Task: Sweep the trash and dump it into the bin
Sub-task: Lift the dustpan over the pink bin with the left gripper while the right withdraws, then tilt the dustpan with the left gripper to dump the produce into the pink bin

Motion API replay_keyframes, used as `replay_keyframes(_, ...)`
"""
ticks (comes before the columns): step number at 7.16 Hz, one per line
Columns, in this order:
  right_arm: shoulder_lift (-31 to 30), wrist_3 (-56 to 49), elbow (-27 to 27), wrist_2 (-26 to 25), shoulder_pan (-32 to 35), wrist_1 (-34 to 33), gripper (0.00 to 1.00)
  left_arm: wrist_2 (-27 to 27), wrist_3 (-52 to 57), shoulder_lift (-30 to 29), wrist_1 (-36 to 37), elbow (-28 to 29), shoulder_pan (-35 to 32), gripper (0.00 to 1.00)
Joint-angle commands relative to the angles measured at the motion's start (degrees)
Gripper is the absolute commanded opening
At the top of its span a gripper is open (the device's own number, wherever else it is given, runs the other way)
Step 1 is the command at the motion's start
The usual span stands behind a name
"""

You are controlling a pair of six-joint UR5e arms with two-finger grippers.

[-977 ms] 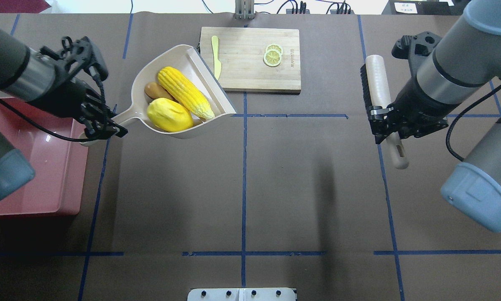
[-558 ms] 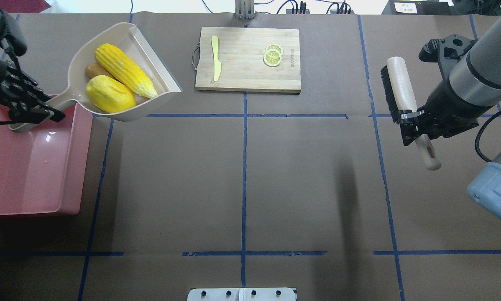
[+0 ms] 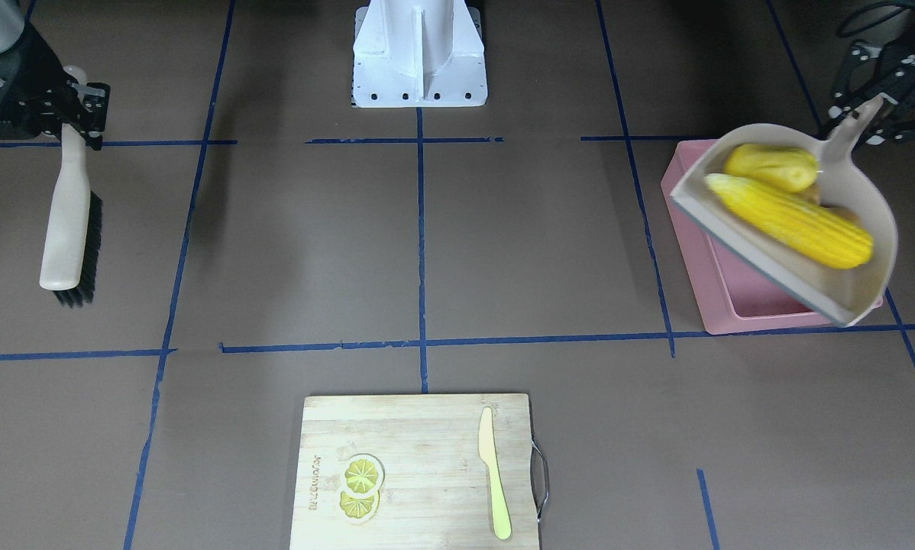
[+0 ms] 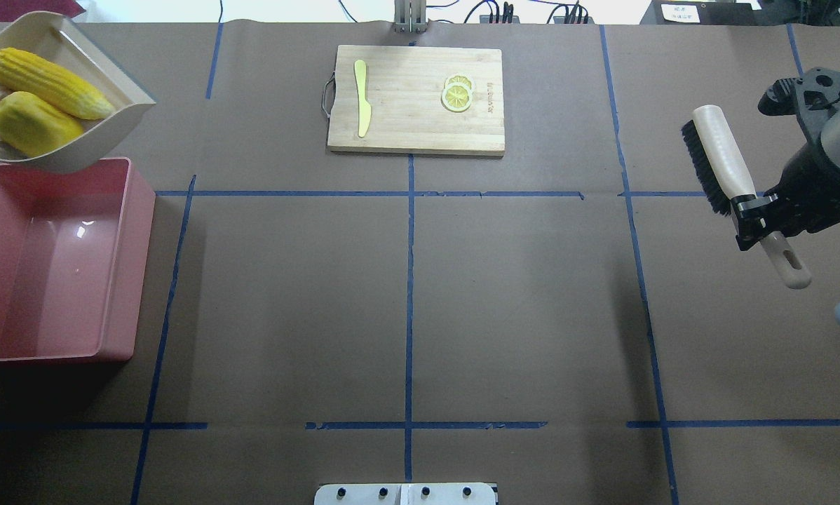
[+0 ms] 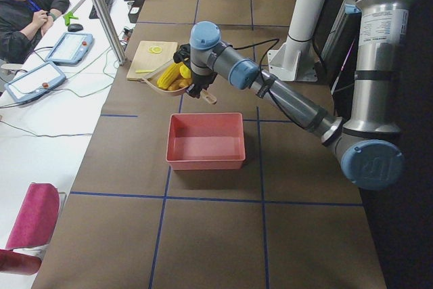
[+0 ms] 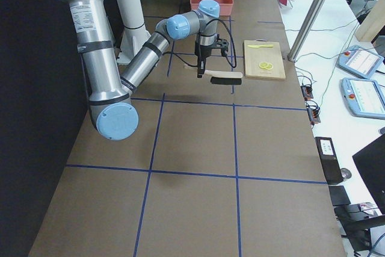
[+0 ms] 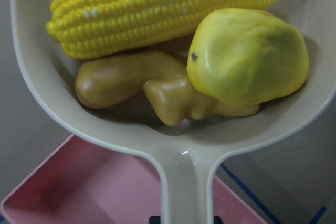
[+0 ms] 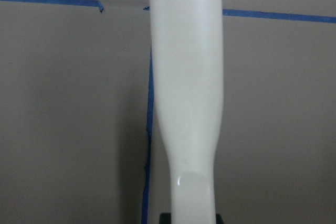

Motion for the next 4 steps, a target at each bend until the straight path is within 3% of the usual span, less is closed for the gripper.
replay_keyframes(1,-2.6,-1.8,-0.1,0.6,0.4,0.3,0.00,0.2,13.4,8.3,0.3,0.5,-6.0,0.02)
replay_keyframes(3,-3.7,-2.2,0.2,2.6,0.4,0.4,0.01,1.1,17.2,11.2,0.3,0.9,-7.1,0.02)
replay_keyframes(4,-4.0,-2.4,0.1,2.6,0.4,0.4,0.01,5.8,17.3,12.2,0.2,0.4,-7.1,0.03)
